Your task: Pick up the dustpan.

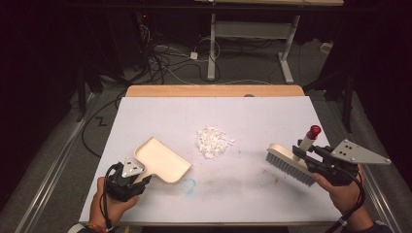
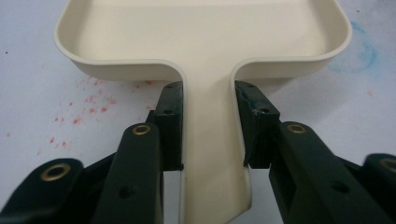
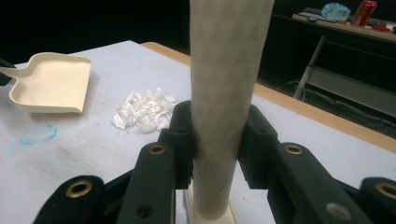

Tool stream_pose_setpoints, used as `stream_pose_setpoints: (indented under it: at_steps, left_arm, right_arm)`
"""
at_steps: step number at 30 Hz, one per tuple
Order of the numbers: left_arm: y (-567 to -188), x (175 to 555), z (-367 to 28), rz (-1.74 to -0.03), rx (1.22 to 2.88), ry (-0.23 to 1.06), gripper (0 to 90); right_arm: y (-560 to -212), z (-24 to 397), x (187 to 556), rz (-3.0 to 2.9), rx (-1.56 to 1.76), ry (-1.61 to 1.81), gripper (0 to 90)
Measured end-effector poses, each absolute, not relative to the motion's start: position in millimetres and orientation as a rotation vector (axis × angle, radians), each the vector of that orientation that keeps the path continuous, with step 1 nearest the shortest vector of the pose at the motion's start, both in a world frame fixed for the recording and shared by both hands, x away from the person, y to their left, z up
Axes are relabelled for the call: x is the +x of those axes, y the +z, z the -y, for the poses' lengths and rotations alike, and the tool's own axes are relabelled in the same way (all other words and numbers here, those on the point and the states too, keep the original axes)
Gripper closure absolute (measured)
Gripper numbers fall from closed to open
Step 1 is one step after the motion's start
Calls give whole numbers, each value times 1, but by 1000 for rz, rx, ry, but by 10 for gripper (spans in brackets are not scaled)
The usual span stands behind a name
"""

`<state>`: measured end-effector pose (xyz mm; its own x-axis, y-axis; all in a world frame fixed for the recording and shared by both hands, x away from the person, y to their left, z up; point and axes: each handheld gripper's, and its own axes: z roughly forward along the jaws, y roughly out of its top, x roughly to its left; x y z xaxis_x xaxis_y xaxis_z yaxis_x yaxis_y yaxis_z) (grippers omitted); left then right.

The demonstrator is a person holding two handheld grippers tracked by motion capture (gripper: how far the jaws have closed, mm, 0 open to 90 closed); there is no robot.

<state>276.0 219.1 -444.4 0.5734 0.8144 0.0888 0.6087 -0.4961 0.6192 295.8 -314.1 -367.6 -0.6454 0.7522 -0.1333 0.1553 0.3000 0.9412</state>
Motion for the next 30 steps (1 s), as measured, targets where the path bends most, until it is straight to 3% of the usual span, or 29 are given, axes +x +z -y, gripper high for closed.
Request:
stream_pose_setpoints:
  at_steps: [30]
  left_arm:
    - [-450, 268, -211, -1078, 2310, 399, 635]
  right_arm:
    - [-365, 283, 325, -2029, 788, 1363, 709]
